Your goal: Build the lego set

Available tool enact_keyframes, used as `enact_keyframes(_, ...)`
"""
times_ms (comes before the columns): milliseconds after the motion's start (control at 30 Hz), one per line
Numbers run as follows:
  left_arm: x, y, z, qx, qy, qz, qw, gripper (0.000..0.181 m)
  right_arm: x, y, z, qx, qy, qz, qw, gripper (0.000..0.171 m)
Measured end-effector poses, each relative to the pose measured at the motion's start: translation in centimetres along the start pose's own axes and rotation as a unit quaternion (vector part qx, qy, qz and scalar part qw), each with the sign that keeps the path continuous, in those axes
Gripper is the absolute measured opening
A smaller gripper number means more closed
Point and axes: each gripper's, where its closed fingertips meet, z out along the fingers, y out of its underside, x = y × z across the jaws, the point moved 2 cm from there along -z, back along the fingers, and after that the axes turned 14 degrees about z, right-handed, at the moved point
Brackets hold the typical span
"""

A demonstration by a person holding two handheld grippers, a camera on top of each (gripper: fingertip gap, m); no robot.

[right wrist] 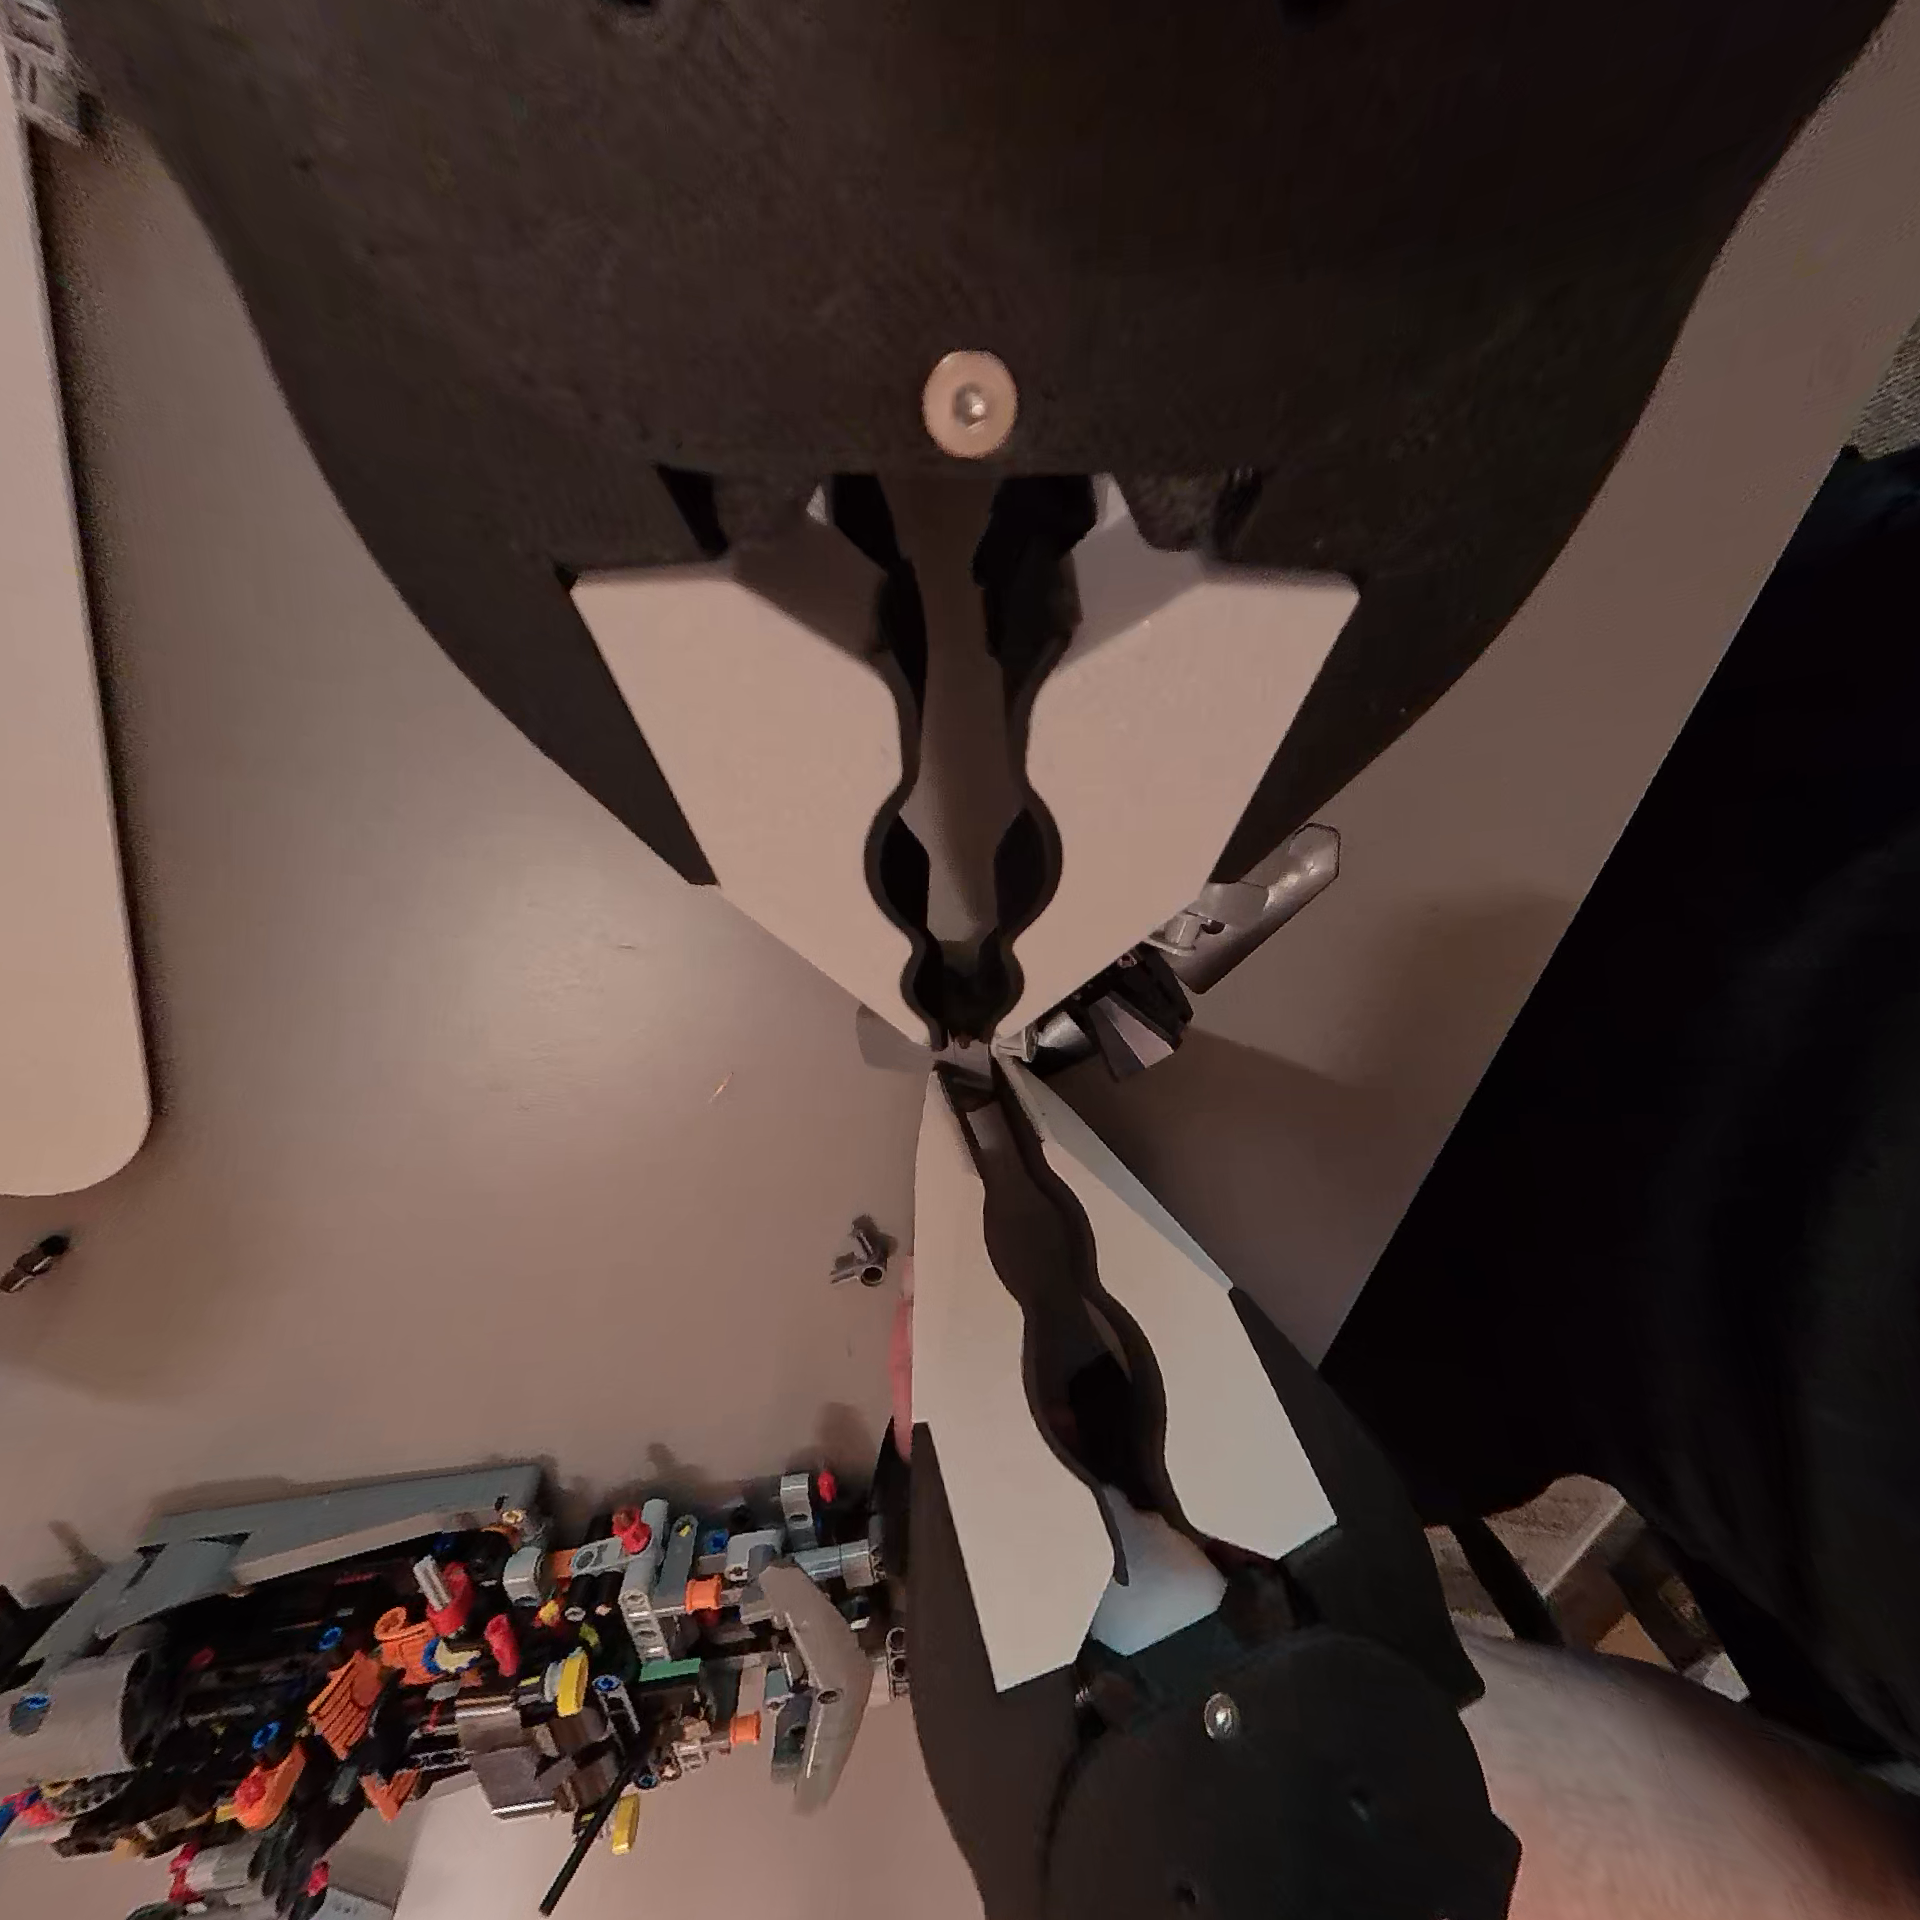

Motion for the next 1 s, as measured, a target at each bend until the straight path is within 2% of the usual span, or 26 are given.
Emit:
enact_keyframes(500, 0.05, -0.09, 0.06, 0.001, 0.001, 0.005, 1.0, 0.007, -0.6, 0.47, 0.32, -0.011, 0.06, -0.107, 0.992, 0.0)
enact_keyframes(1000, 0.03, -0.1, 0.07, 0.002, 0.003, 0.005, 1.0, 0.007, -0.62, 0.55, 0.44, -0.03, 0.078, -0.128, 0.988, 0.0)
